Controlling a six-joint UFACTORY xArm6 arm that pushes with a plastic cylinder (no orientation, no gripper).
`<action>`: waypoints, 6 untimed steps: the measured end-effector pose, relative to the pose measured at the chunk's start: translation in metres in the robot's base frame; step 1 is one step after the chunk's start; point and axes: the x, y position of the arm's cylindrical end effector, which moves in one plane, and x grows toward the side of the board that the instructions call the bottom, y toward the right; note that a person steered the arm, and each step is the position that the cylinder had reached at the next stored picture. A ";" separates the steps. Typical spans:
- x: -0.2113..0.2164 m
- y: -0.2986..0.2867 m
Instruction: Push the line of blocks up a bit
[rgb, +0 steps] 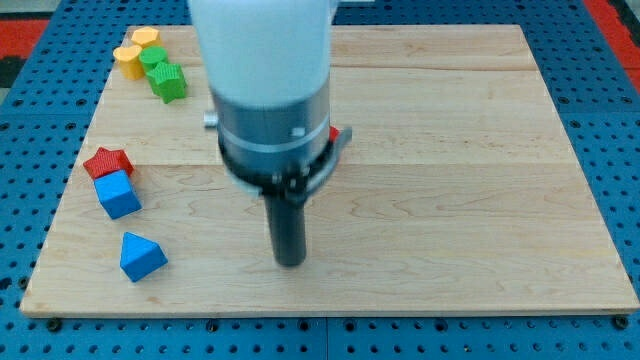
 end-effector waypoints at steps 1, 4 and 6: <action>0.016 -0.089; -0.044 -0.102; -0.041 -0.191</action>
